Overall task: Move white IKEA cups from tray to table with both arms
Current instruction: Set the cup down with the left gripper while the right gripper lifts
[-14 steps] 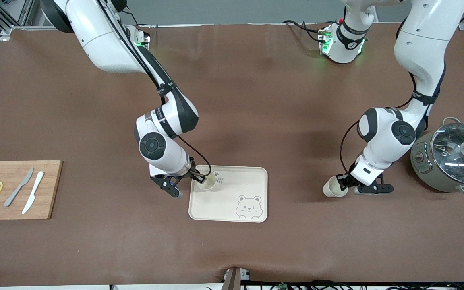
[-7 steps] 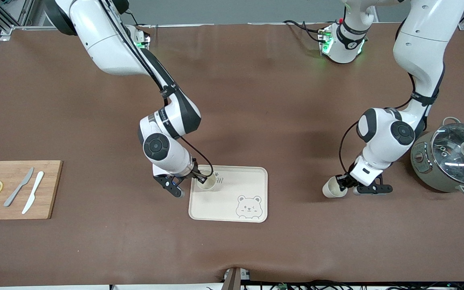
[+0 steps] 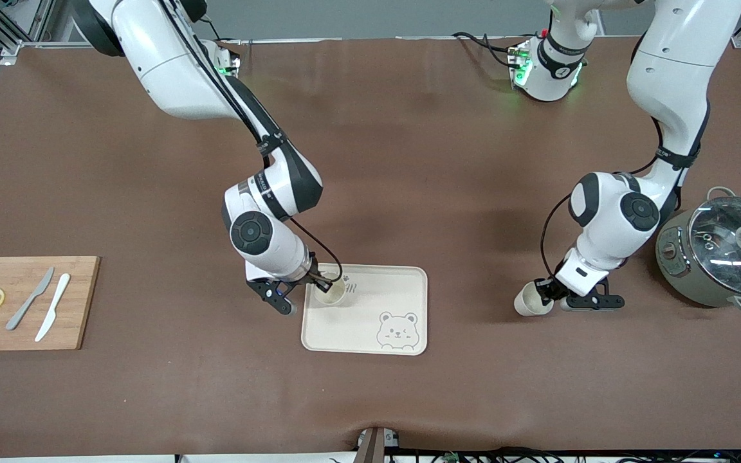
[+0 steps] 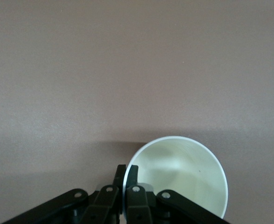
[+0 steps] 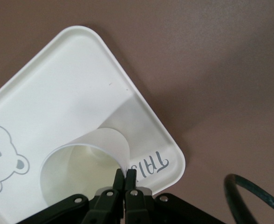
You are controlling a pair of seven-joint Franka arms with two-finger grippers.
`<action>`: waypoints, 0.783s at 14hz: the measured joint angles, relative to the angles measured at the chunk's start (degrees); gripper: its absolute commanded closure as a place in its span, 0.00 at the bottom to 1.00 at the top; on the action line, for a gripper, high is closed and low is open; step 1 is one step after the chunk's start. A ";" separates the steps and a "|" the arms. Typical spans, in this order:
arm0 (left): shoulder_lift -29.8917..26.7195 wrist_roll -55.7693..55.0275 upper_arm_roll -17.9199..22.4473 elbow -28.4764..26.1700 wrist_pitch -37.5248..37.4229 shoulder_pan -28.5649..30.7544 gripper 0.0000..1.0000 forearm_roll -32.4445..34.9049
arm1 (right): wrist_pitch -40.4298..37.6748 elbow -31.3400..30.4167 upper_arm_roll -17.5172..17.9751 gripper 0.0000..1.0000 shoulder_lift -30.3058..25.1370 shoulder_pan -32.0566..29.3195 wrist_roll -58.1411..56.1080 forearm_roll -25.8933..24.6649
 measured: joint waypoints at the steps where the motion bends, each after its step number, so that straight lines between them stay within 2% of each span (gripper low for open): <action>1: 0.00 0.00 0.01 0.00 0.02 0.01 0.83 0.74 | -1.20 1.07 -0.06 1.00 -0.03 0.00 -0.01 0.00; 4: 0.00 0.00 0.07 0.00 0.02 0.02 0.49 1.49 | -6.30 3.58 -0.47 1.00 -0.85 -0.06 -0.99 -0.06; 5: 0.01 0.00 0.08 -0.01 0.02 0.02 0.34 1.71 | -7.72 3.74 -0.63 1.00 -1.53 -0.14 -1.76 -0.06; 6: 0.02 0.00 0.09 -0.01 0.02 0.02 0.03 1.79 | -8.77 3.74 -0.83 1.00 -2.10 -0.21 -2.42 -0.06; 7: 0.02 0.00 0.10 -0.01 0.02 0.03 0.00 1.81 | -9.33 3.74 -0.96 1.00 -2.48 -0.30 -2.89 -0.17; 11: -0.07 0.00 0.13 0.51 0.29 0.16 0.00 1.82 | -10.27 3.65 -1.28 1.00 -2.67 -0.92 -4.85 -0.41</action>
